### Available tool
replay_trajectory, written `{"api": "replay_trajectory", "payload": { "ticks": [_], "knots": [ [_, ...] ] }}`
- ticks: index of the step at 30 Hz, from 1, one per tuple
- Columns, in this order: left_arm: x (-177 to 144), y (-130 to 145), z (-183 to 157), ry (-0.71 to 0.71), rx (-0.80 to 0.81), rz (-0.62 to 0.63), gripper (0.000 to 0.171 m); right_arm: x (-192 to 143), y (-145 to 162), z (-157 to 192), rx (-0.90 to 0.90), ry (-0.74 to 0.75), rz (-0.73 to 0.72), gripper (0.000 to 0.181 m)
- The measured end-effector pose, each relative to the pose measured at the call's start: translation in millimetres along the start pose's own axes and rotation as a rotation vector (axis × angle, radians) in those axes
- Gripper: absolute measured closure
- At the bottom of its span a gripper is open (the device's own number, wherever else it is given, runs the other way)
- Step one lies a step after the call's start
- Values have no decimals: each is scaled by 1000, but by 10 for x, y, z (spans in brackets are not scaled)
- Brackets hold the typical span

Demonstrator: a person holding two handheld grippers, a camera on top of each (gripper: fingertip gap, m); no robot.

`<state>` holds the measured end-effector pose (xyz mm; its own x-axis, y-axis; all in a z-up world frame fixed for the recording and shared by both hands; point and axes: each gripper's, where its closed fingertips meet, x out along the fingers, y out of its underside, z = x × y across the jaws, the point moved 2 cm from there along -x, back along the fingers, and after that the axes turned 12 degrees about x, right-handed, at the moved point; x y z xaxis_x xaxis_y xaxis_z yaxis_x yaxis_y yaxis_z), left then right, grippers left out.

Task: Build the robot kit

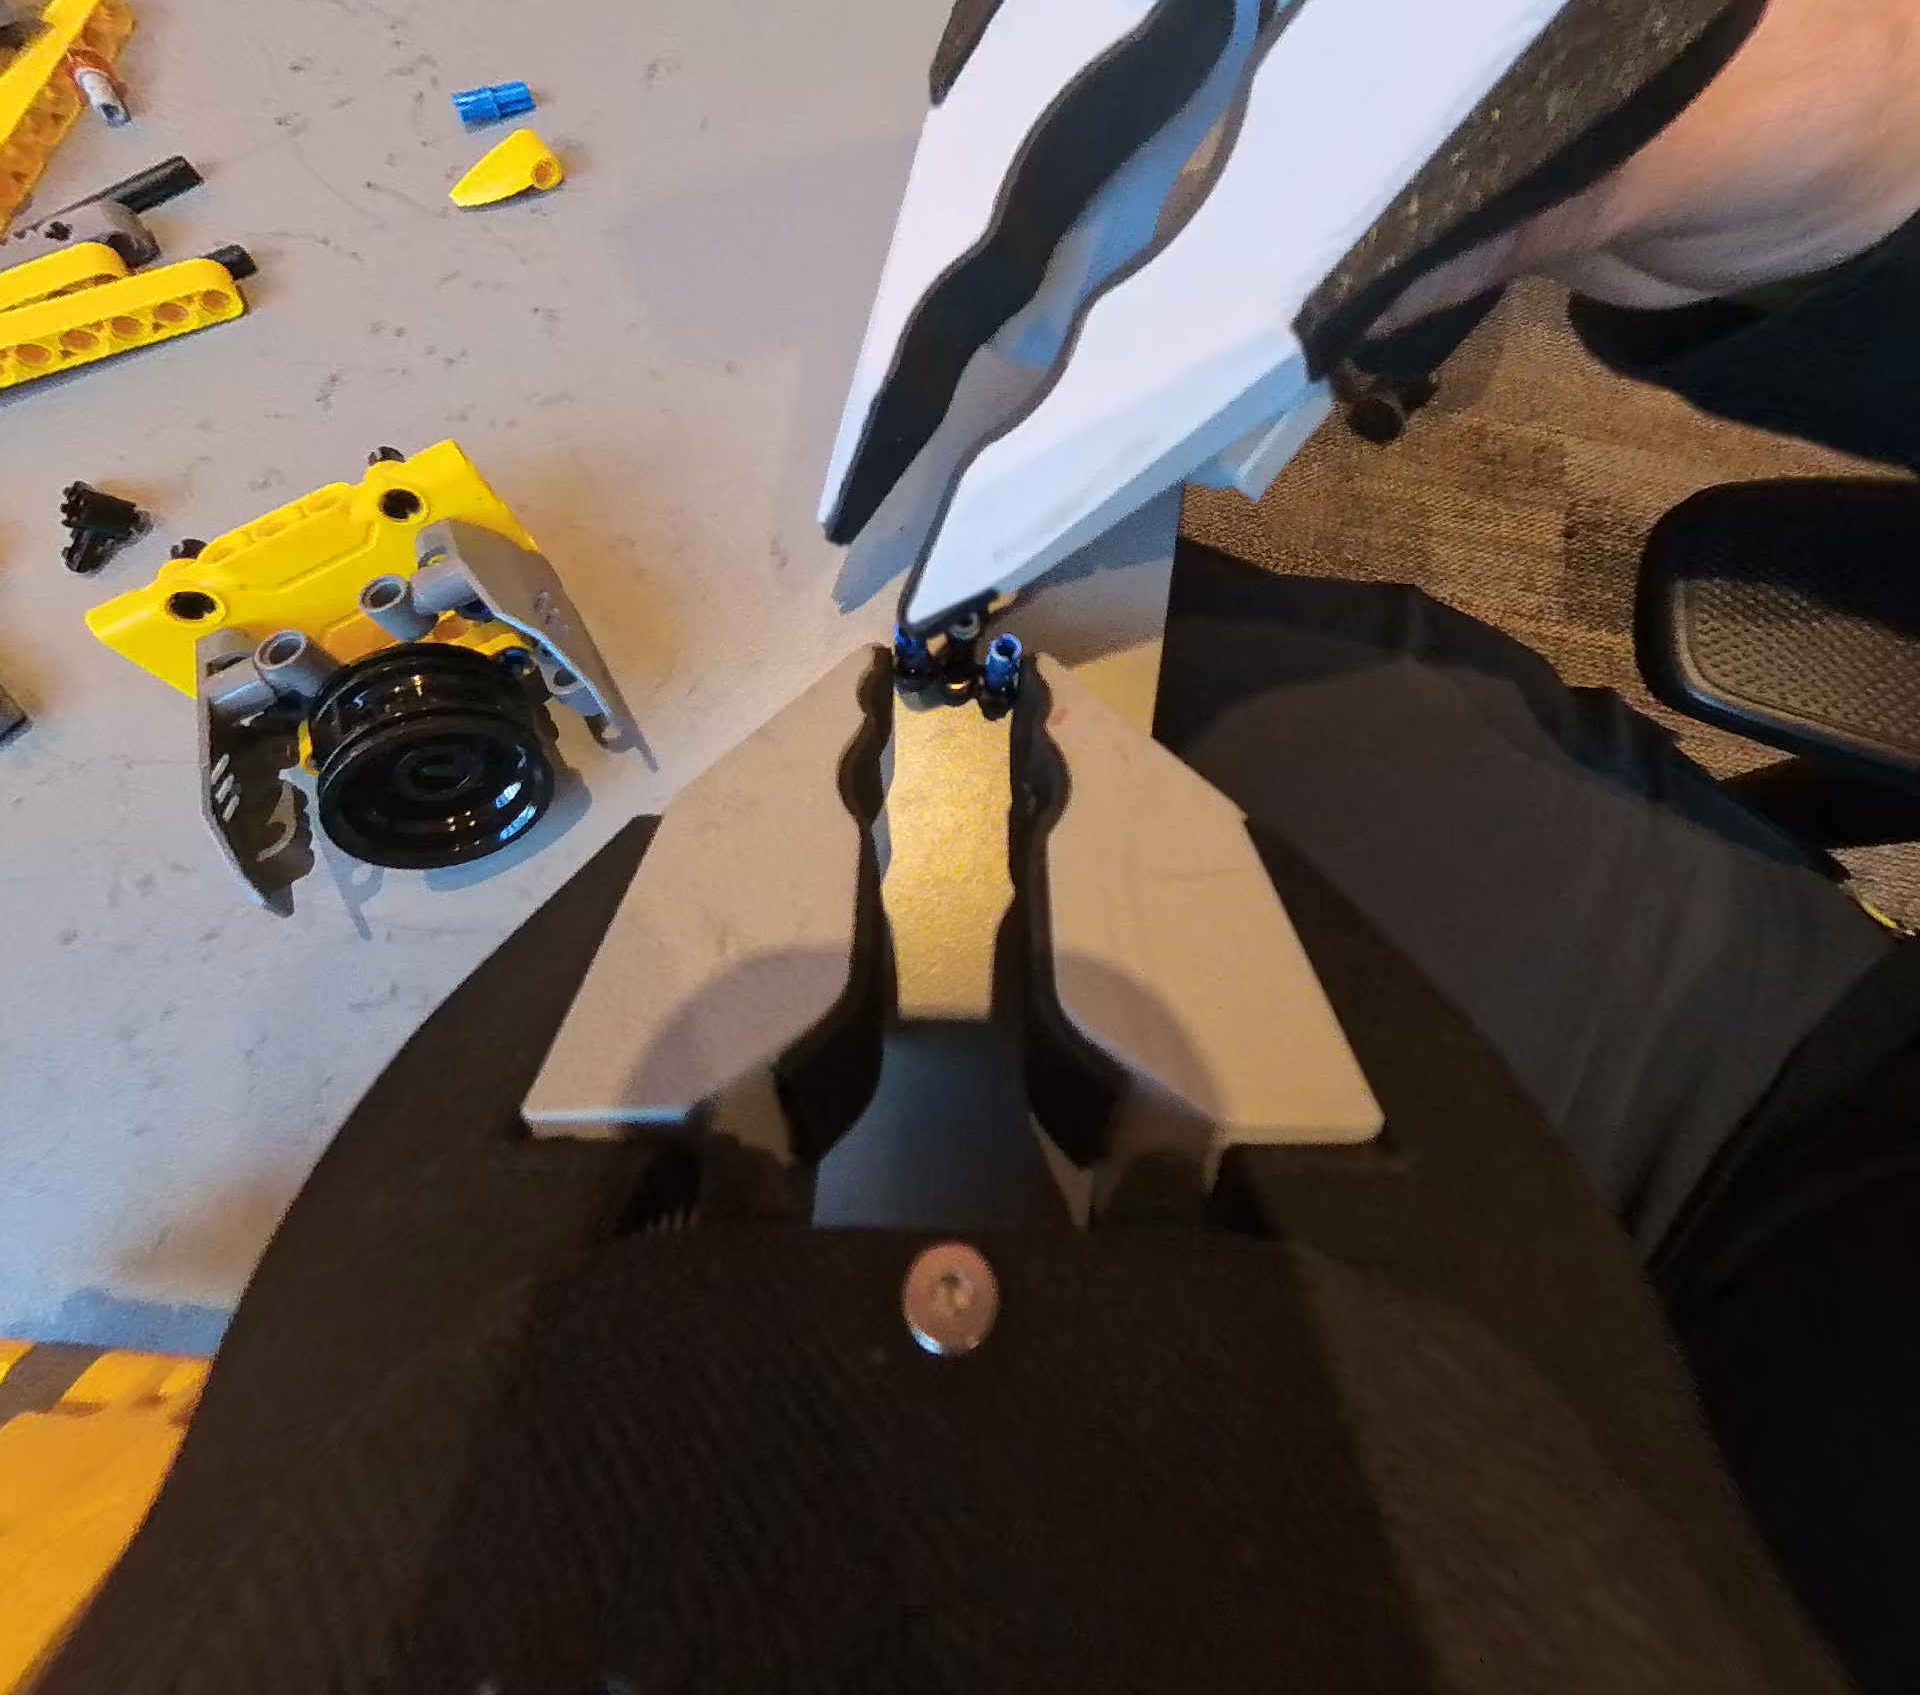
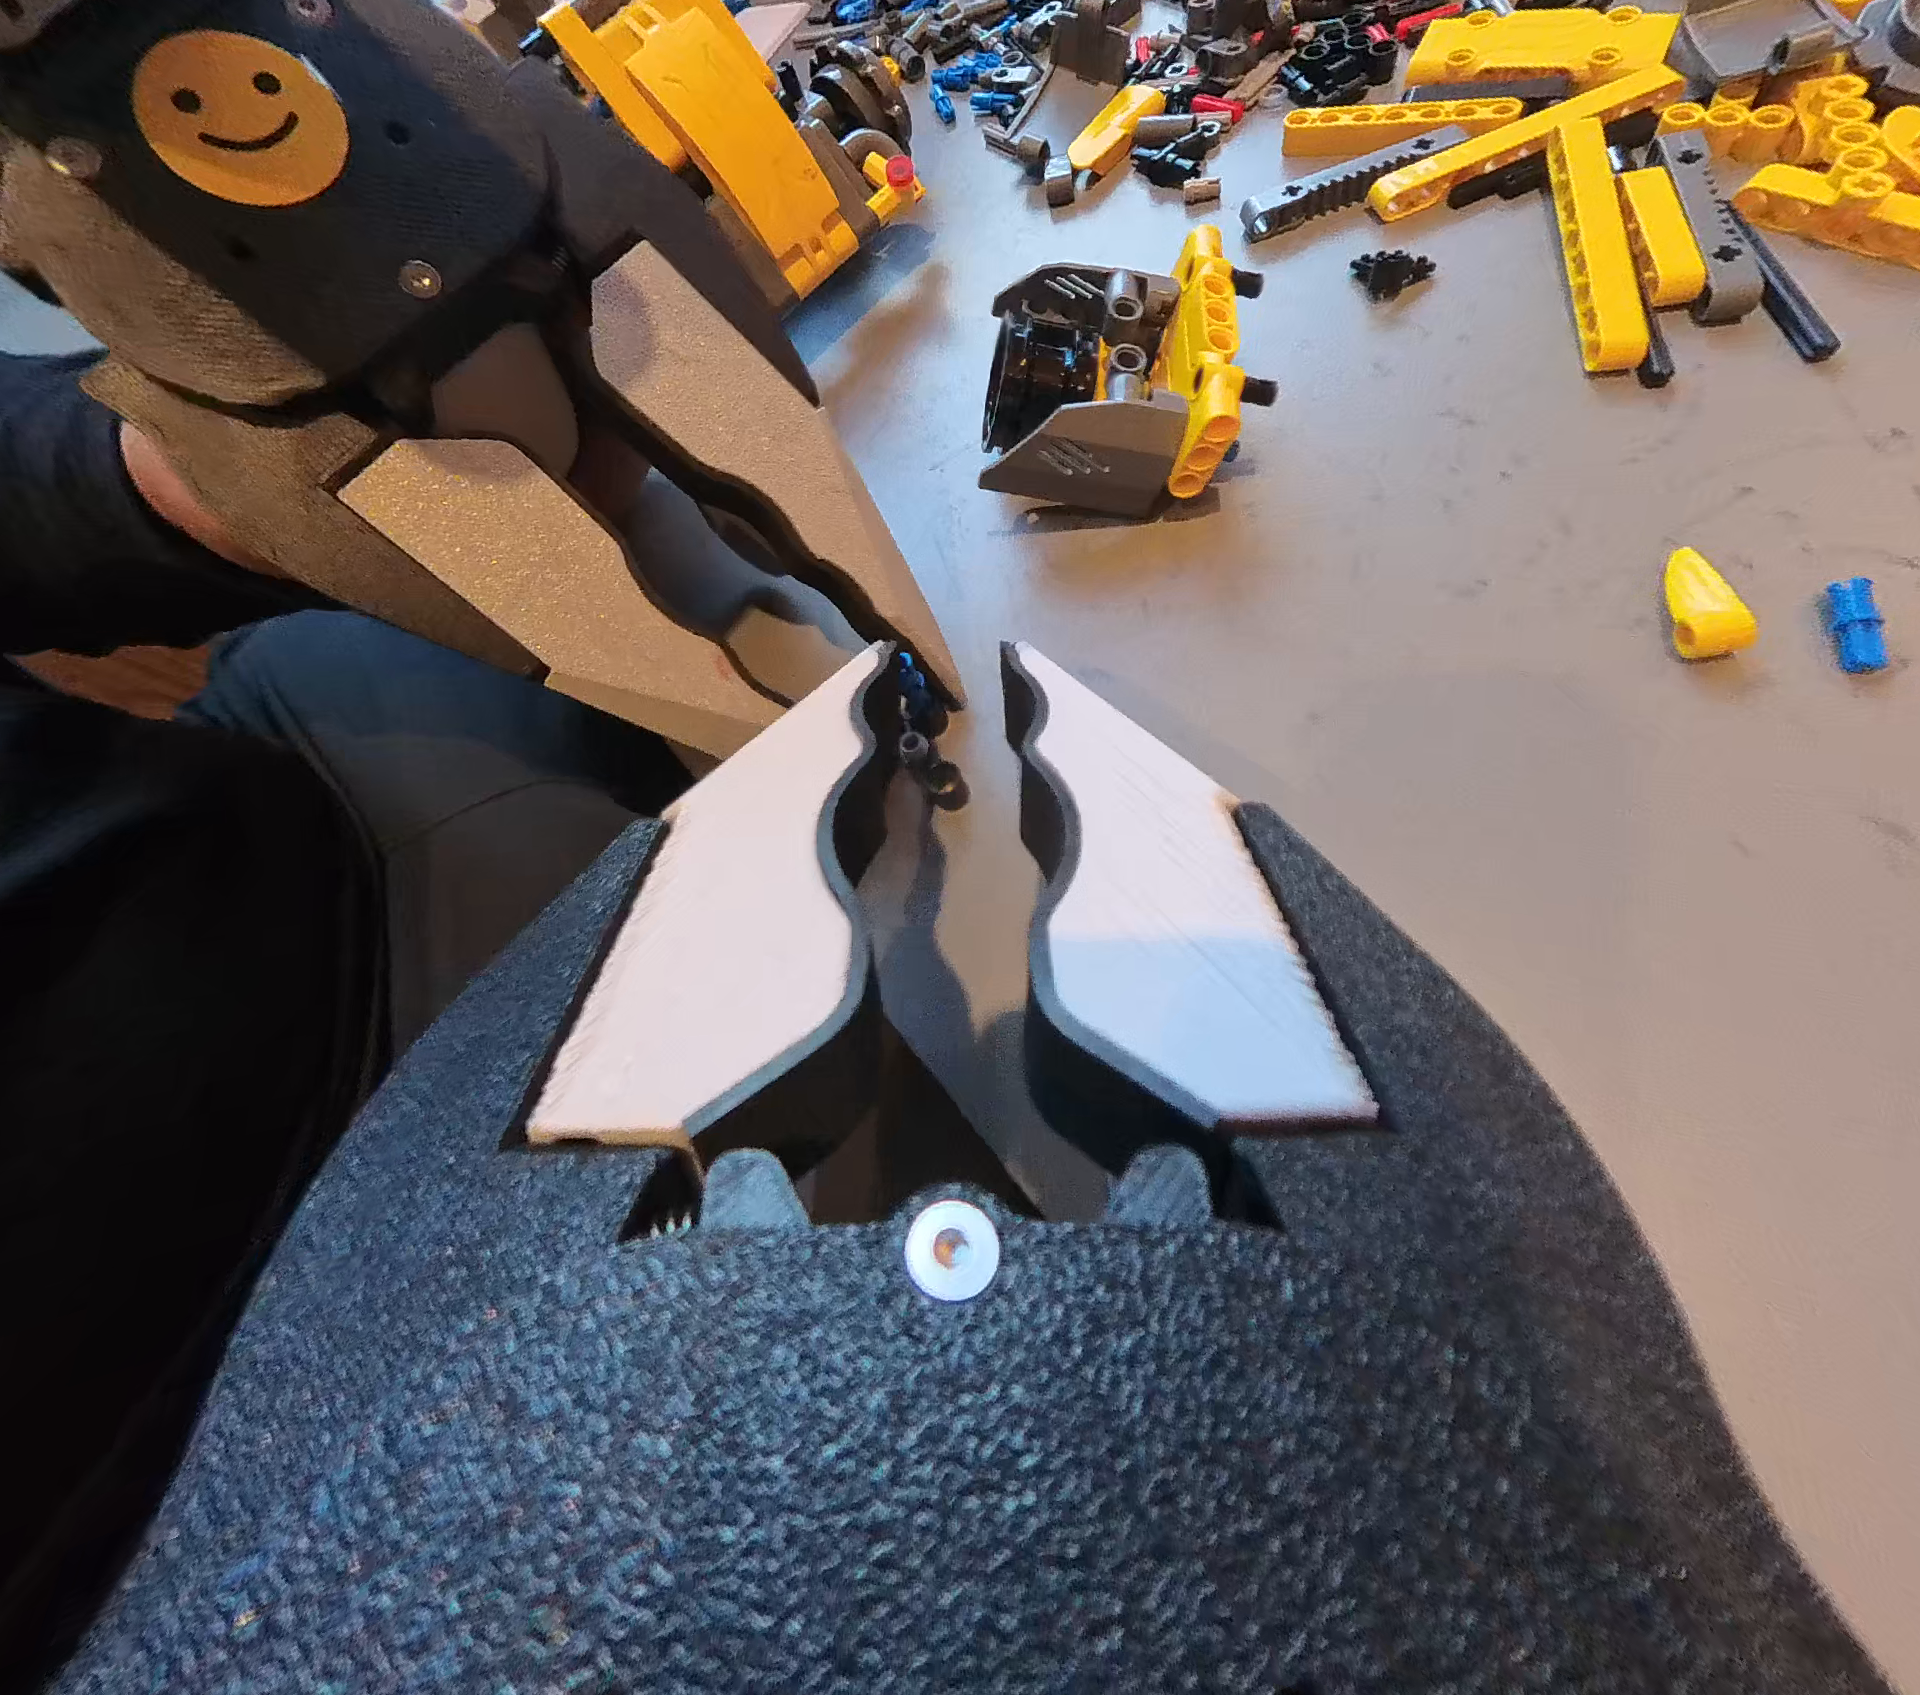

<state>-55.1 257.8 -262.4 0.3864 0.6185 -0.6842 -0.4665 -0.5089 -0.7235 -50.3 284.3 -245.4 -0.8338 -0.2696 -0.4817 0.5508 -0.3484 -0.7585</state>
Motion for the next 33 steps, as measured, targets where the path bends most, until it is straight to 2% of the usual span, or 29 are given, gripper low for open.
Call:
{"api": "replay_trajectory", "payload": {
  "ticks": [13, 22, 32, 33],
  "knots": [
    [0, -1, 0, 2, -2, -1, 150, 13, 0, -13, -12, -3, -32, 160],
    [17, -20, 19, 23, -23, -8, 150, -10, 66, 89, -153, 27, 2, 178],
    [9, -30, 2, 7, 12, -10, 148, -58, 91, 77, -144, 37, -15, 179],
    [-2, -41, -3, 7, 17, -22, 143, -57, 91, 76, -134, 34, -19, 179]
  ]
}}
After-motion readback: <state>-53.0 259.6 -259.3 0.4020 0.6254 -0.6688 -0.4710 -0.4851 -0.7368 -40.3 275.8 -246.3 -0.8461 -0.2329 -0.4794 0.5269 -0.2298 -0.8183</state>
